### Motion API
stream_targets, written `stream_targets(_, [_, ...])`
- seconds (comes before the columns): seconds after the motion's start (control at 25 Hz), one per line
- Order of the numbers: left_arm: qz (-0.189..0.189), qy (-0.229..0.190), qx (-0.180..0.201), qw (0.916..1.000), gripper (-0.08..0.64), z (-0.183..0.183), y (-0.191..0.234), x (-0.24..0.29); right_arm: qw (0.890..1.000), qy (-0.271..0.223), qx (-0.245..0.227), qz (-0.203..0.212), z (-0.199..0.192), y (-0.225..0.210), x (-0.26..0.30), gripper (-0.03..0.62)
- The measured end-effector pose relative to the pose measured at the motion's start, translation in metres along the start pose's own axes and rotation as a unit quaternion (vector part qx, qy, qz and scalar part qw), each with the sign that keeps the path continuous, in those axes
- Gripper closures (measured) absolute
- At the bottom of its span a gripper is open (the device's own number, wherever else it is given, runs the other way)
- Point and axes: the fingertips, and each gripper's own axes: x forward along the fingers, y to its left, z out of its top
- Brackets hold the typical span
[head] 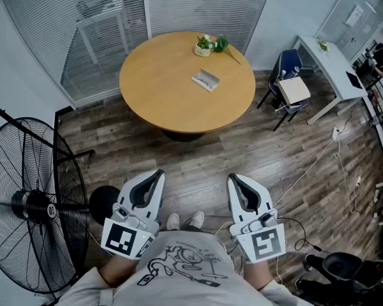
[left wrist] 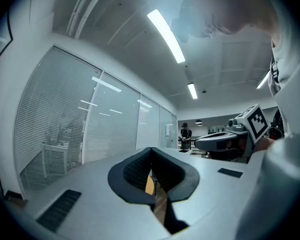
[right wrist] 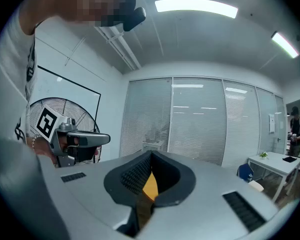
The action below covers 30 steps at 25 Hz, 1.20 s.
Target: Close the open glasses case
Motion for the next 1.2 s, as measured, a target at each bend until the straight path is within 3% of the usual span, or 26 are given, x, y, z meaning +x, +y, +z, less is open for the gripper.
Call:
stream_targets(0.48, [0.0, -0.001, 0.001, 1.0, 0.541, -0.003, -0.011, 0.022, 1.0, -0.006, 0.004, -0.003, -0.003, -0.027, -0.004, 0.583])
stream_targets(1.2, [0.0, 0.002, -0.006, 1.0, 0.541, -0.018, -0.064, 0.078, 1.0, 0.009, -0.007, 0.011, -0.023, -0.099, -0.03, 0.583])
